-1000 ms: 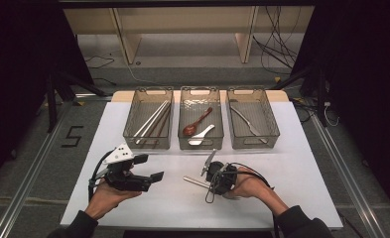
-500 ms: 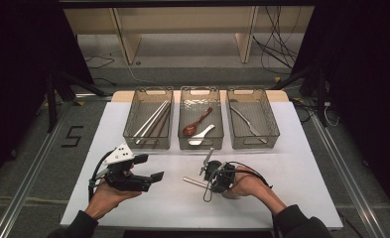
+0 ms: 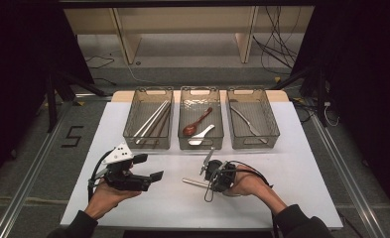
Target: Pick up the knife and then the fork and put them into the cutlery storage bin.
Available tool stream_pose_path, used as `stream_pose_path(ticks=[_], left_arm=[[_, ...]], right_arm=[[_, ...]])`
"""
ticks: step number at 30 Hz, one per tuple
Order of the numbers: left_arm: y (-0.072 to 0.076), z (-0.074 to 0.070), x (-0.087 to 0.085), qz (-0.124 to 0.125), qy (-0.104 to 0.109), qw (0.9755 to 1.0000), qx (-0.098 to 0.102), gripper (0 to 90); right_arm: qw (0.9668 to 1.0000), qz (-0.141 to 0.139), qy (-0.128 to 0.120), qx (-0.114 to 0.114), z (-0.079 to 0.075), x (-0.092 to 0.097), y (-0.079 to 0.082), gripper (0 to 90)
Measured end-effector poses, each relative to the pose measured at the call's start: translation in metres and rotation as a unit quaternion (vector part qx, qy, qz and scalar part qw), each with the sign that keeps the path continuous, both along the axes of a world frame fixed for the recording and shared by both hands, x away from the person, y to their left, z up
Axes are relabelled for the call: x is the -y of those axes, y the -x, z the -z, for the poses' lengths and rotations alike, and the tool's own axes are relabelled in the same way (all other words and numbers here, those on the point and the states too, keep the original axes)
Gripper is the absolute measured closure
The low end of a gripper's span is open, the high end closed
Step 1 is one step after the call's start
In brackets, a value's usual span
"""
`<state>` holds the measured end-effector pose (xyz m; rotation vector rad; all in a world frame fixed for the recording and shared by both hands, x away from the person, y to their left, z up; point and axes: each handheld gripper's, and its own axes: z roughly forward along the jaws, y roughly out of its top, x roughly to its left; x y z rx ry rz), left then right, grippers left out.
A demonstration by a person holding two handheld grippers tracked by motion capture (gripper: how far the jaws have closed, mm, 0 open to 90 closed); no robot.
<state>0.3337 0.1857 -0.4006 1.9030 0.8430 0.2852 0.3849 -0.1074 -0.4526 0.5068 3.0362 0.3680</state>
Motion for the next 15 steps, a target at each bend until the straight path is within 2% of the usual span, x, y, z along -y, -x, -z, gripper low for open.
stream_pose_path(ticks=[1, 3, 15], left_arm=[[0.0, 0.0, 0.0, 0.0, 0.0, 1.0, 0.0, 15.6], [0.0001, -0.0001, 0.0001, 0.0, 0.0, 1.0, 0.0, 15.6], [-0.0001, -0.0001, -0.0003, -0.001, 0.001, 1.0, 0.0, 15.6]], right_arm=[[1.0, -0.008, 0.004, 0.002, -0.0001, 0.0012, -0.0012, 85.5], [1.0, -0.004, 0.005, 0.0, 0.0007, 0.0016, -0.0014, 85.5], [0.9998, 0.013, -0.017, -0.003, -0.0032, 0.0098, -0.006, 85.5]])
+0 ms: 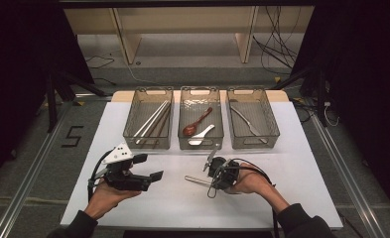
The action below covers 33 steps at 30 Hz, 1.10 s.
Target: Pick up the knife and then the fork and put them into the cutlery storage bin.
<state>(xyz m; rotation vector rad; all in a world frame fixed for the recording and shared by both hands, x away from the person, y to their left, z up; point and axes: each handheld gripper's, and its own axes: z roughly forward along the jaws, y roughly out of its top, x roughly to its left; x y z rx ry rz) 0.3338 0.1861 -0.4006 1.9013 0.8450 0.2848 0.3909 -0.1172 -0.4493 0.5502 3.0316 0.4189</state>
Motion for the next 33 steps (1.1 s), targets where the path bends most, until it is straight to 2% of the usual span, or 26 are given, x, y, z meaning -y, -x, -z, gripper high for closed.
stream_pose_path(ticks=[2, 3, 7, 8, 10, 15, 20, 26, 33], left_arm=[[0.0, 0.0, 0.0, -0.001, 0.001, 1.0, 0.0, 15.6], [0.0, 0.0, 0.0, -0.001, 0.001, 1.0, 0.0, 15.6], [0.0, 0.0, 0.0, -0.001, 0.001, 1.0, -0.001, 15.6], [0.0, 0.0, 0.0, -0.001, 0.0, 1.0, -0.001, 15.6], [0.0, 0.0, 0.0, -0.001, 0.001, 1.0, -0.001, 15.6], [0.0, 0.0, 0.0, -0.001, 0.001, 1.0, -0.001, 15.6], [0.0, 0.0, 0.0, -0.001, 0.0, 1.0, -0.001, 15.7], [0.0, 0.0, 0.0, -0.001, 0.0, 1.0, 0.0, 15.6], [0.0, 0.0, 0.0, -0.001, -0.002, 1.0, -0.002, 15.7]], right_arm=[[1.0, -0.006, -0.002, 0.0, -0.001, 0.003, -0.003, 85.5], [1.0, 0.005, -0.002, -0.003, -0.003, 0.004, -0.002, 85.5], [0.9998, 0.012, -0.015, 0.0, -0.005, 0.011, -0.005, 85.5], [0.9996, 0.021, -0.018, -0.004, -0.006, 0.011, -0.005, 85.5], [0.9996, 0.018, -0.022, 0.0, -0.007, 0.014, -0.006, 85.6], [0.9989, 0.036, -0.03, -0.009, -0.009, 0.019, -0.009, 85.6], [0.997, 0.056, -0.051, -0.012, -0.013, 0.031, -0.016, 85.6], [0.9954, 0.074, -0.06, -0.003, -0.018, 0.042, -0.02, 85.5], [0.9923, 0.091, -0.082, 0.018, -0.035, 0.055, -0.023, 85.5]])
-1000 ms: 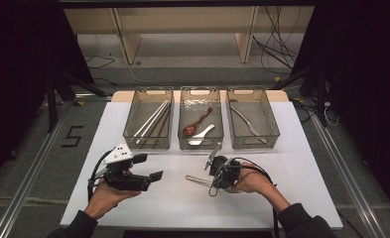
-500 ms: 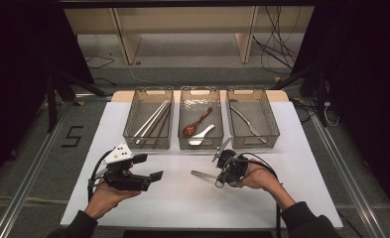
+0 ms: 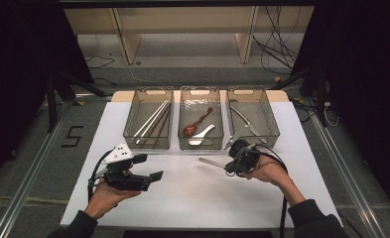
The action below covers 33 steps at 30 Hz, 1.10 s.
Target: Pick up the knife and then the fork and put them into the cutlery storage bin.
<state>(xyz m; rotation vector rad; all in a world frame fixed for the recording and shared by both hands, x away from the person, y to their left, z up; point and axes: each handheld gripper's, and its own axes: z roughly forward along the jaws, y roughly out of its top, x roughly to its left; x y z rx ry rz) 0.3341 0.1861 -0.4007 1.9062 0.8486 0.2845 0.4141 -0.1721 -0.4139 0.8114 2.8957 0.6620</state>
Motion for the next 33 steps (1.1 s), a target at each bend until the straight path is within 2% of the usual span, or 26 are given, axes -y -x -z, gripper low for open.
stream_pose_path(ticks=[7, 10, 19, 24, 33], left_arm=[[0.0, 0.0, 0.0, -0.001, 0.002, 1.0, 0.0, 15.6], [0.0, 0.0, 0.0, 0.0, 0.0, 1.0, 0.001, 15.7], [-0.001, 0.0, -0.001, -0.005, 0.006, 1.0, 0.004, 15.6], [0.0, -0.001, -0.002, -0.007, 0.008, 0.9999, 0.005, 15.7], [-0.001, -0.001, -0.002, -0.008, 0.012, 0.9999, 0.007, 15.6]], right_arm=[[0.9987, 0.025, -0.031, 0.031, -0.027, 0.019, -0.004, 85.5], [0.9977, 0.037, -0.036, 0.043, -0.035, 0.027, -0.006, 85.5], [0.9925, 0.074, -0.057, 0.079, -0.058, 0.049, -0.02, 85.5], [0.9889, 0.101, -0.057, 0.093, -0.062, 0.06, -0.034, 85.5], [0.9848, 0.138, -0.045, 0.096, -0.063, 0.07, -0.059, 85.4]])
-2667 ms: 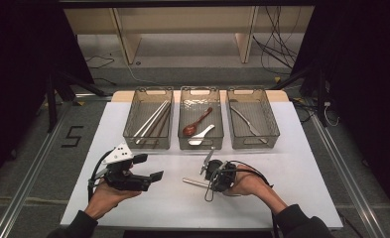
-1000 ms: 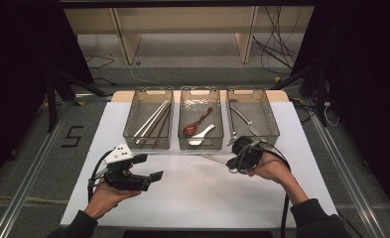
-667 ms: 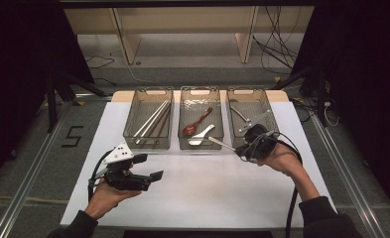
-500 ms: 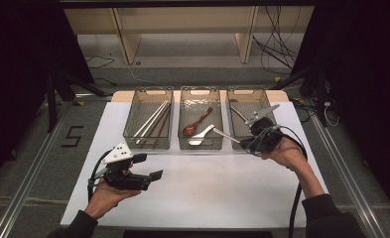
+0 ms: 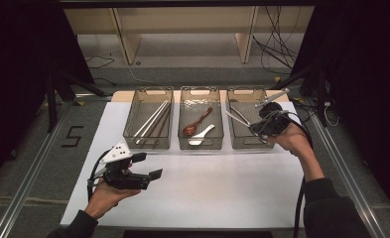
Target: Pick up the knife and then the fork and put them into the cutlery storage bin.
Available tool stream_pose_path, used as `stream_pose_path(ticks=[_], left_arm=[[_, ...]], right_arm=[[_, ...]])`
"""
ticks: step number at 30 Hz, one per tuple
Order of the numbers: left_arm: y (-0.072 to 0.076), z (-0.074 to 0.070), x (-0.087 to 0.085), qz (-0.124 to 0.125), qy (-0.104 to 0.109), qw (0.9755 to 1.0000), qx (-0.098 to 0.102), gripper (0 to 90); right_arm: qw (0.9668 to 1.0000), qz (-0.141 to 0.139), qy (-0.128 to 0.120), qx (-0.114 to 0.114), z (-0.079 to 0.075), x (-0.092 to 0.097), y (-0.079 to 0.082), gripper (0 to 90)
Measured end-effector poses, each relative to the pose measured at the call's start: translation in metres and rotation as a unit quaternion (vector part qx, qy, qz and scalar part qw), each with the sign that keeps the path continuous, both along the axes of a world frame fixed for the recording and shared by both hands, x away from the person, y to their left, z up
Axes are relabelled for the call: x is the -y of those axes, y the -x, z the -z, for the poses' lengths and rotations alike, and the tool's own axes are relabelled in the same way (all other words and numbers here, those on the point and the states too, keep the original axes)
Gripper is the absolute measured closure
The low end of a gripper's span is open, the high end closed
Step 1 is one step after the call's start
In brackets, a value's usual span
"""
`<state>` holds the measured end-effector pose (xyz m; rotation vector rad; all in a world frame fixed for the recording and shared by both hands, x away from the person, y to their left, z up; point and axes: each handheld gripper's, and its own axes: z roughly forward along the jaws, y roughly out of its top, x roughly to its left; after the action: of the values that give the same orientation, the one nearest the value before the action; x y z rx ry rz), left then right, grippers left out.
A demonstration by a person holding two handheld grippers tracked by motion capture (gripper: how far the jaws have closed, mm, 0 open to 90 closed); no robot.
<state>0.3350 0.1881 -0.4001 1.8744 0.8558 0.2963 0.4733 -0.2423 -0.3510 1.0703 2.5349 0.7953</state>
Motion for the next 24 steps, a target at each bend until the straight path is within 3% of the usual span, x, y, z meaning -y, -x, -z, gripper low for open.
stream_pose_path(ticks=[24], left_arm=[[-0.001, 0.0, -0.001, 0.001, 0.002, 1.0, -0.003, 15.7]], right_arm=[[0.9958, 0.086, 0.028, -0.01, 0.002, 0.001, -0.064, 85.4]])
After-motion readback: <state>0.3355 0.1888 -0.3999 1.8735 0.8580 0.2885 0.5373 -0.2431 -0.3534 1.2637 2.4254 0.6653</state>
